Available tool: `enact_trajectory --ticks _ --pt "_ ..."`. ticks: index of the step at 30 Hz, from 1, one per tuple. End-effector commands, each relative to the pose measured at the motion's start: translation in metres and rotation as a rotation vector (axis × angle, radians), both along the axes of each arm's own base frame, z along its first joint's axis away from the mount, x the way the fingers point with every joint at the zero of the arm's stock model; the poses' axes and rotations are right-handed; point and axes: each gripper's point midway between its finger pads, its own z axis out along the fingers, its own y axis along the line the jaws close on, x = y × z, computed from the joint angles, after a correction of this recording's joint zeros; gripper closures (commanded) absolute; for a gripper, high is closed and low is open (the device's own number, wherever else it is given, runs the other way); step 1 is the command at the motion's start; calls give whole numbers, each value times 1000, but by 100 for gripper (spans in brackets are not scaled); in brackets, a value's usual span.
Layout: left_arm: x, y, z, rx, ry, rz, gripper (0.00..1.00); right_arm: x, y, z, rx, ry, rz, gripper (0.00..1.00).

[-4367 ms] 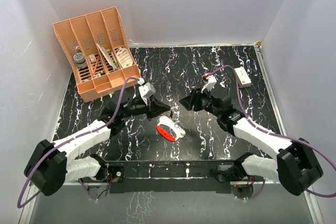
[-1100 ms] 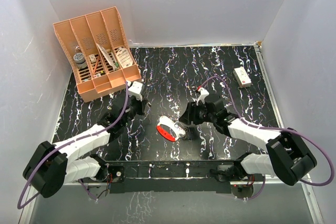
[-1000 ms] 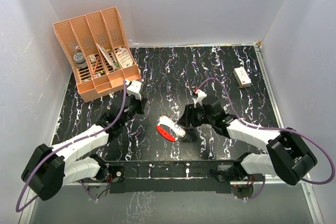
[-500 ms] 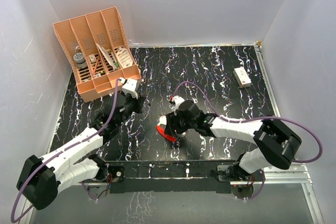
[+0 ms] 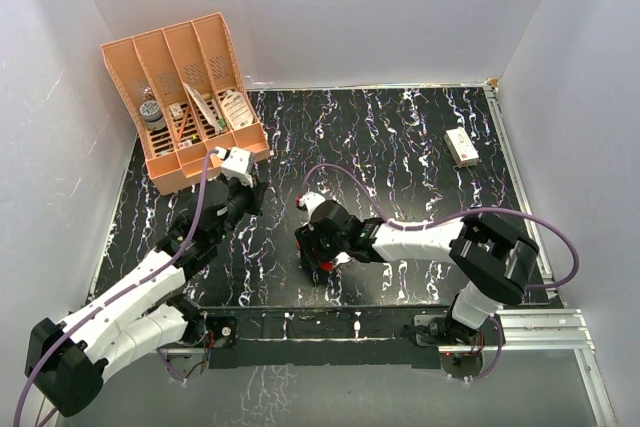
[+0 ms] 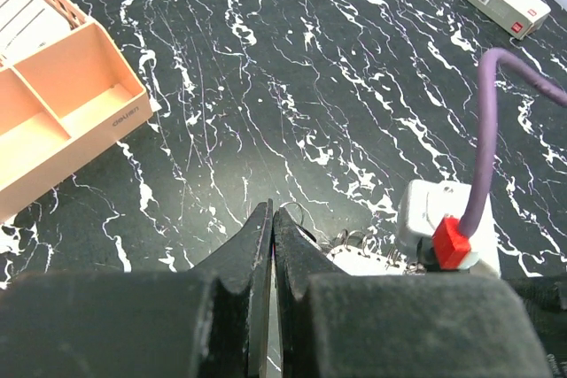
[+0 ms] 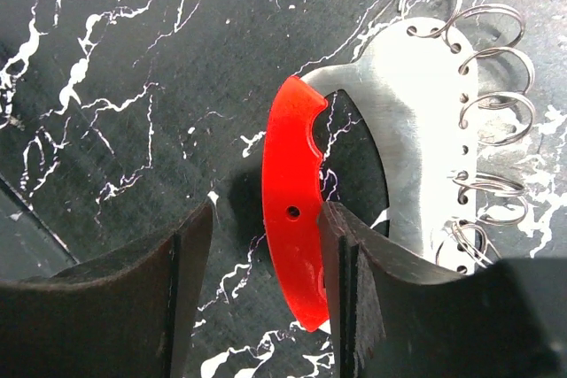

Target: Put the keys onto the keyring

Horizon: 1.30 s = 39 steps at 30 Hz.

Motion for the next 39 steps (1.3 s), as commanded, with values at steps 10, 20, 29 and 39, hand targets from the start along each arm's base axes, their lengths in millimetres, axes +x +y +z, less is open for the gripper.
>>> enact_trajectory --ticks 10,20,29,39 --pt "-9 19 59 -56 -71 63 100 19 -1 -14 -202 -169 -90 50" --pt "-14 27 71 -61 -87 80 100 26 -2 -35 -303 -121 -235 93" --pt "-18 29 70 -66 -89 77 100 51 25 -47 -220 -35 -570 100" --pt "-22 33 69 -70 -88 84 100 103 37 -8 -52 -106 -742 87"
